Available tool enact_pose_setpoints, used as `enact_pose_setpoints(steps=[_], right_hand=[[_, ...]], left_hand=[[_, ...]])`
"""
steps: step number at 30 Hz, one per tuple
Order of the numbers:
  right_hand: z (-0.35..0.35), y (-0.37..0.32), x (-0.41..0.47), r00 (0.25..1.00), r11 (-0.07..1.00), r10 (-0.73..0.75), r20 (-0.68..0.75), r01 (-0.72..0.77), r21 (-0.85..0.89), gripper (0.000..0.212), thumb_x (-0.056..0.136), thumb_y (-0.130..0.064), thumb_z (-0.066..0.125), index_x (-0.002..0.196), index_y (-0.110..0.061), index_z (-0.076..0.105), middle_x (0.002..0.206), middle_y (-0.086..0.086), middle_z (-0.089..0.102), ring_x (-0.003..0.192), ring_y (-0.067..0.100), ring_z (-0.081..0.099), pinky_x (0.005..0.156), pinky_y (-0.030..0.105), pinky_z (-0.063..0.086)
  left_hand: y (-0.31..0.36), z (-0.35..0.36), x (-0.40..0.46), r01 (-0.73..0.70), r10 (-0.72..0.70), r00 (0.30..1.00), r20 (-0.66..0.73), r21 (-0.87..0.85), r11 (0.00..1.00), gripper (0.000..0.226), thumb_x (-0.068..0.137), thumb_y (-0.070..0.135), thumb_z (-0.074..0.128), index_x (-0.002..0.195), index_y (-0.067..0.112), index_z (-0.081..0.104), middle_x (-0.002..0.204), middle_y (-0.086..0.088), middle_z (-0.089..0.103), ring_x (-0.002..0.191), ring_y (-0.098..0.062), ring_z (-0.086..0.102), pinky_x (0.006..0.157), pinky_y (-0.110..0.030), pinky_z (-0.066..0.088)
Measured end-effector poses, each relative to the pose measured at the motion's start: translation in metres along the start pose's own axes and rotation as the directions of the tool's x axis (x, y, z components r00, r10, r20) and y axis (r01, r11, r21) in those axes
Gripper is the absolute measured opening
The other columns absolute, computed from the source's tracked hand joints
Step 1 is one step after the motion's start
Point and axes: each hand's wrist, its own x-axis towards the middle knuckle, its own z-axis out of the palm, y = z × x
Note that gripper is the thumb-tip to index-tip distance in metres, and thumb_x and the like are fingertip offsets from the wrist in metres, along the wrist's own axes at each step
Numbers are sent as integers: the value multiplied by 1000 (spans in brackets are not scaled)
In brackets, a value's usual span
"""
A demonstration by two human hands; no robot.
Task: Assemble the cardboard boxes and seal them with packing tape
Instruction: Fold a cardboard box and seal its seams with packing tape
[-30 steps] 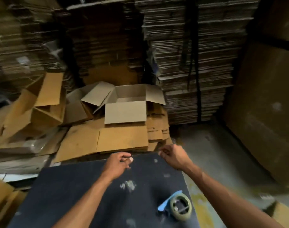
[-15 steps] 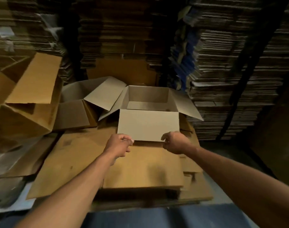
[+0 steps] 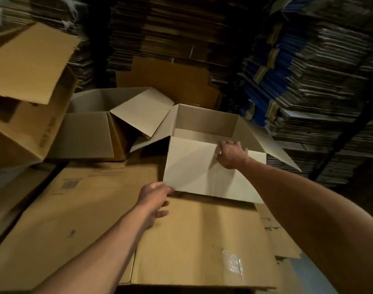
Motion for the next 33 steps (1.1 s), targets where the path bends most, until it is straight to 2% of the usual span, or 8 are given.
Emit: enact_pose_setpoints(steps=[7,11,14,19,24,26,29,33], right_hand=[[-30,6,-26,992,992,-85,-94,94,87,21,99,-34,62,119,-31,67,119,-1,66,121,24,52,105,53,42],[-71,9,-71,979,970,-134,-151,161,184,17,92,-49,67,95,-32,69,96,-9,69,93,18,64,82,44,57],[-99,6,-133,981,961,-153,-118,175,213,19,94,-46,70,97,-27,70,94,-7,70,87,16,65,73,35,54],[-116,-3,-253,984,916,-175,-15,168,363,26,94,-44,71,112,-25,71,107,-7,70,98,11,65,87,37,58],[-124,-26,-387,973,876,-228,23,194,442,29,99,-44,64,111,-19,73,104,-1,71,94,18,66,75,32,50],[-125,-35,-445,959,867,-275,69,216,449,30,101,-47,59,113,-22,72,104,0,71,92,18,66,73,31,47],[-119,-37,-520,889,795,-415,191,253,551,36,98,-50,63,128,-30,68,109,-10,74,100,11,68,91,35,55],[-105,-23,-598,748,797,-540,385,309,519,68,89,-61,70,147,-32,52,122,-14,71,116,6,63,108,32,47]], left_hand=[[-22,-2,-18,112,-110,994,18,-138,984,48,94,31,76,133,23,51,120,-1,61,114,-28,60,86,-45,55],[-24,-7,-51,121,-125,992,6,-288,950,79,74,46,90,137,23,48,139,-1,55,123,-28,53,95,-48,49],[-18,-9,-96,185,-173,983,67,-446,876,102,58,49,95,146,23,50,142,-5,59,115,-29,57,94,-51,47],[-18,-14,-214,248,-227,968,109,-566,786,58,72,37,87,123,24,63,119,-10,72,111,-35,64,99,-55,50],[-27,-43,-351,72,-210,966,-148,-629,774,30,94,10,71,122,16,64,113,-15,73,98,-32,69,71,-45,57],[-21,-62,-410,-2,-185,944,-273,-566,825,25,95,5,69,118,15,65,110,-14,74,95,-30,70,72,-42,58],[-2,-98,-487,-98,-98,895,-435,-408,908,26,95,2,68,118,13,63,109,-10,73,95,-26,68,70,-32,53],[17,-147,-537,-74,-9,875,-484,-153,986,22,94,0,64,114,9,65,110,-13,73,89,-25,68,66,-29,53]])
